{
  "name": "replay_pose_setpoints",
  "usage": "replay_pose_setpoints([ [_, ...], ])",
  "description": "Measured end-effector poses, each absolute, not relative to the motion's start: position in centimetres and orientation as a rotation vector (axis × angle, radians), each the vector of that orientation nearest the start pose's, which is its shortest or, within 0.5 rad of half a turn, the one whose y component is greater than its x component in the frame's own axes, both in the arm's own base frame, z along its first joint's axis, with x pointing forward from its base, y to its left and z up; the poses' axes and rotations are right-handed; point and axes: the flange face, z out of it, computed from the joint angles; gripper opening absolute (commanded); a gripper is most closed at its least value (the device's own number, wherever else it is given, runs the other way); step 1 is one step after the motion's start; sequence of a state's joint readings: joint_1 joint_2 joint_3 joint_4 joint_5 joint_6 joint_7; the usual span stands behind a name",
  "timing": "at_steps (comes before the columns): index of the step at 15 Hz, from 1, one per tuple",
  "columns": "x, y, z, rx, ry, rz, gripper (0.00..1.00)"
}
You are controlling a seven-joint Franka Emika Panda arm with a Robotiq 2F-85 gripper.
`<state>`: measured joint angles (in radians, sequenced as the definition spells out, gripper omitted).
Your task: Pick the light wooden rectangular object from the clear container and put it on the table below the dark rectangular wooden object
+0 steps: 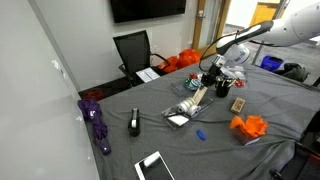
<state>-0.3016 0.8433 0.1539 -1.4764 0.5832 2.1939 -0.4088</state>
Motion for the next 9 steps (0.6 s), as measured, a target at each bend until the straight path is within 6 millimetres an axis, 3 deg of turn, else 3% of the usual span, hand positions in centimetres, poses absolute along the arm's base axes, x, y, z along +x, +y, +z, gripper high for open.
replay_pose_setpoints([
  [9, 69.5, -12.5, 19.2, -2.524, 0.2, -0.021, 0.07],
])
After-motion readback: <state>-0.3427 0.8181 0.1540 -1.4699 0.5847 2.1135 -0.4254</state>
